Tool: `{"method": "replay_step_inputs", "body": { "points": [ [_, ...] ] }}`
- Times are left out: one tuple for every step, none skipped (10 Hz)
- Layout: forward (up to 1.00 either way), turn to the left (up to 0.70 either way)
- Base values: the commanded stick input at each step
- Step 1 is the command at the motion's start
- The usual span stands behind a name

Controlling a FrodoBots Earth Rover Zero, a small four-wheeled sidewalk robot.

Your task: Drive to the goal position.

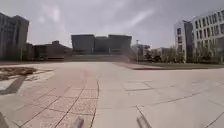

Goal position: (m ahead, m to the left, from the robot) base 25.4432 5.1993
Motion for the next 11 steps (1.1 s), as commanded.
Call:
{"method": "replay_step_inputs", "body": {
  "points": [
    [0.70,0.00],
    [0.70,0.00],
    [0.70,0.00],
    [0.70,0.00],
    [0.70,0.00],
    [0.70,0.00],
    [0.70,0.09],
    [0.70,0.26],
    [0.70,0.27],
    [0.70,0.14],
    [0.70,0.00]
  ]
}}
